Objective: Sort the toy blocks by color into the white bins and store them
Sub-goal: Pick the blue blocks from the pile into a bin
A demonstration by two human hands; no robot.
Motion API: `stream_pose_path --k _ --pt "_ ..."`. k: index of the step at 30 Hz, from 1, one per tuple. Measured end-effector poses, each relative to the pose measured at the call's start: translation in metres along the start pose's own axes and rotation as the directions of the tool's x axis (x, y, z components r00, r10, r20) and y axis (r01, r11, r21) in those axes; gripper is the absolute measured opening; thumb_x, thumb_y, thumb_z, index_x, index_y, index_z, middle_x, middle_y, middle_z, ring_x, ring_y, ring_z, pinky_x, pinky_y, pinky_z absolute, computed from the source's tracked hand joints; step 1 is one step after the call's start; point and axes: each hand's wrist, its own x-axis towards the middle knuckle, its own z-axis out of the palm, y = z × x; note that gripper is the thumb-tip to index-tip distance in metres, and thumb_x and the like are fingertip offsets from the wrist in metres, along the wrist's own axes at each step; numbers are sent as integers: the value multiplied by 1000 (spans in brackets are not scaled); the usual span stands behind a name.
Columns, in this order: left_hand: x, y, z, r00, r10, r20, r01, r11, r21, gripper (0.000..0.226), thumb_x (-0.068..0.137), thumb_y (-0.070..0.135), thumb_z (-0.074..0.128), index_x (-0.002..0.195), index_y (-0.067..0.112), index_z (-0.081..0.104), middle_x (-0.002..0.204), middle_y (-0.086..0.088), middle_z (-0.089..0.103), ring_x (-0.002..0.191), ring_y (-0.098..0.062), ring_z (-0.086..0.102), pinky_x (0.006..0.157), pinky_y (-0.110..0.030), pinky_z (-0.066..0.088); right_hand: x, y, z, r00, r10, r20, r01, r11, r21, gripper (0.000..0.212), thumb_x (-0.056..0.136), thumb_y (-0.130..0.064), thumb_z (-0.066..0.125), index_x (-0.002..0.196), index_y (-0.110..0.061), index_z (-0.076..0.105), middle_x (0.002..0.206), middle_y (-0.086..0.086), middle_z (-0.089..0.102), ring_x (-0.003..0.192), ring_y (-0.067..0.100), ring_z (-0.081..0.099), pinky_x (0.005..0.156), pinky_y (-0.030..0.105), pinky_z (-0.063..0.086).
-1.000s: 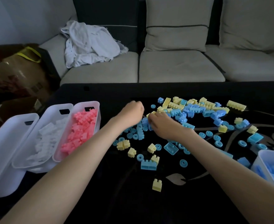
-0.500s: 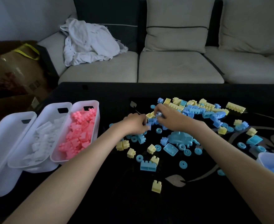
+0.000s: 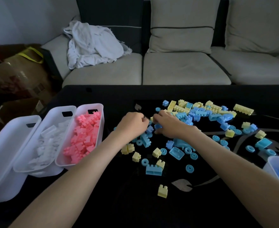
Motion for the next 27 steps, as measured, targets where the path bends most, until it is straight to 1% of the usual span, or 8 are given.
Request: stream_pose_path --k 4,7,10,13,16,18,23,27 --pt "-9 2 10 997 70 37 -72 996 45 30 99 25 41 69 19 38 69 1 47 56 -13 43 51 -27 33 -4 0 -3 1000 14 -5 -14 997 73 27 89 -22 60 108 -11 46 114 6 39 104 23 46 83 32 42" --pt "-7 -1 7 998 52 42 -54 996 68 15 98 27 43 90 15 46 78 0 53 59 -12 49 49 -24 34 -10 4 -7 995 97 7 -96 977 188 26 90 -23 61 107 -14 44 110 3 35 88 19 48 72 28 40" --pt "-7 1 5 992 58 110 -68 994 82 26 97 35 47 112 13 49 92 1 52 68 -12 51 53 -23 36 -13 11 -11 988 149 -51 -131 956 263 25 90 -21 61 105 -14 43 110 4 35 78 18 47 64 24 39" --pt "-11 7 10 983 97 158 -110 991 77 43 93 45 52 124 15 49 104 1 47 88 -15 53 69 -24 41 -13 15 -14 985 166 -55 -147 955 258 26 89 -20 62 106 -13 44 112 5 36 86 25 52 70 30 43" --pt "-11 12 19 974 125 186 -151 980 130 52 90 48 55 127 13 49 116 -5 49 106 -19 51 83 -28 44 -11 16 -12 987 163 14 -163 970 181 23 90 -20 61 105 -14 45 111 3 37 85 22 49 69 30 41" --pt "-9 16 25 970 138 199 -167 976 138 49 90 45 57 126 12 51 122 -7 50 113 -22 49 90 -32 44 -10 16 -11 988 153 21 -155 975 159 23 91 -19 59 108 -12 46 109 3 40 86 20 48 71 31 40" --pt "-8 26 35 964 183 193 -219 957 191 27 95 20 49 119 9 53 123 -9 52 115 -26 48 91 -35 42 -12 21 -12 986 156 52 -163 965 207 22 91 -19 58 110 -11 49 105 2 42 93 21 49 78 32 43" --pt "-9 27 32 974 156 162 -178 975 131 21 92 20 48 109 9 54 114 -7 54 103 -23 52 85 -34 45 -15 26 -16 983 134 127 -159 966 205 16 89 -15 59 101 -14 48 97 -2 46 88 19 49 73 31 46"
